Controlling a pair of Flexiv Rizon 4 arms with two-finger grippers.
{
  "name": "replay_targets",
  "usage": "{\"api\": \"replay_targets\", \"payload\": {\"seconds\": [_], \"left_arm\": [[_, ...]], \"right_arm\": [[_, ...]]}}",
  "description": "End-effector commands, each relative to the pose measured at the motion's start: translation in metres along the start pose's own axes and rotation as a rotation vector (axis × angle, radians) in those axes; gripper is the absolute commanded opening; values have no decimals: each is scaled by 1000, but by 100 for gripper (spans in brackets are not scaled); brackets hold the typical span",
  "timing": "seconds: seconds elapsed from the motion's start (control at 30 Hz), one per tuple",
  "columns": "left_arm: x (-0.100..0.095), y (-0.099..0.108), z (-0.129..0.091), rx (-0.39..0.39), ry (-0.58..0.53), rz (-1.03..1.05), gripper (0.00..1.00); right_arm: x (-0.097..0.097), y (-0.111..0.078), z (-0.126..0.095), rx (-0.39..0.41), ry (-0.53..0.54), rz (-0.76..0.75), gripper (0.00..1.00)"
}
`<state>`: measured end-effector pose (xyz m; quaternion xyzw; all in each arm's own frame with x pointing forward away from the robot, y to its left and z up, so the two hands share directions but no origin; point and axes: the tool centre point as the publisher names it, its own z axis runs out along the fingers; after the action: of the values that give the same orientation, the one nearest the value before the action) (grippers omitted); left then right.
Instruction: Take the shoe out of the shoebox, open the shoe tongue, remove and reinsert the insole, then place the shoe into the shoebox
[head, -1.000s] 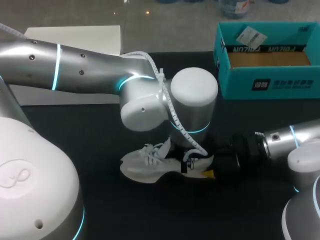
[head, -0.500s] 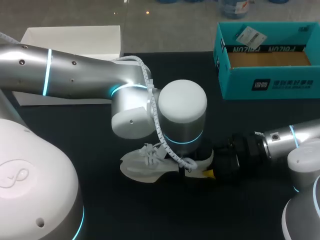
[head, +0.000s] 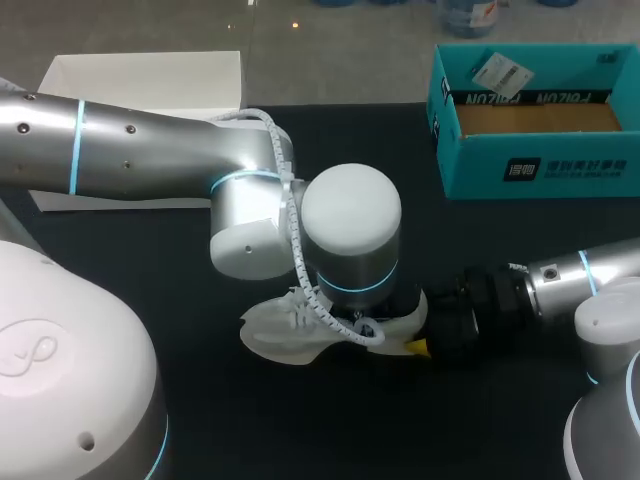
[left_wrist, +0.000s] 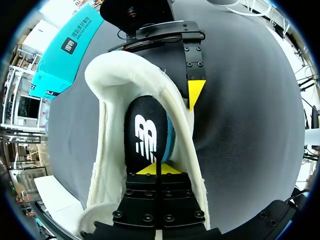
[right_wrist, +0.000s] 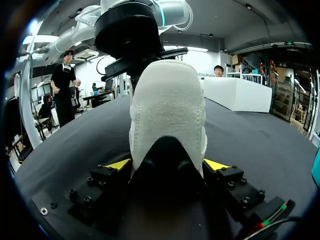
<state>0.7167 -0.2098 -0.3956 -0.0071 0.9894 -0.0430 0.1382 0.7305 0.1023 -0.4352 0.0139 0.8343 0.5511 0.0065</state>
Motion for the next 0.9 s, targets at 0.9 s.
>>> {"api": "replay_targets", "payload": {"seconds": [0.9], "left_arm": [[-13,18,-61,99,-27,-84,0]], "right_arm": [[1,-6,4,5,0,0,0]]}}
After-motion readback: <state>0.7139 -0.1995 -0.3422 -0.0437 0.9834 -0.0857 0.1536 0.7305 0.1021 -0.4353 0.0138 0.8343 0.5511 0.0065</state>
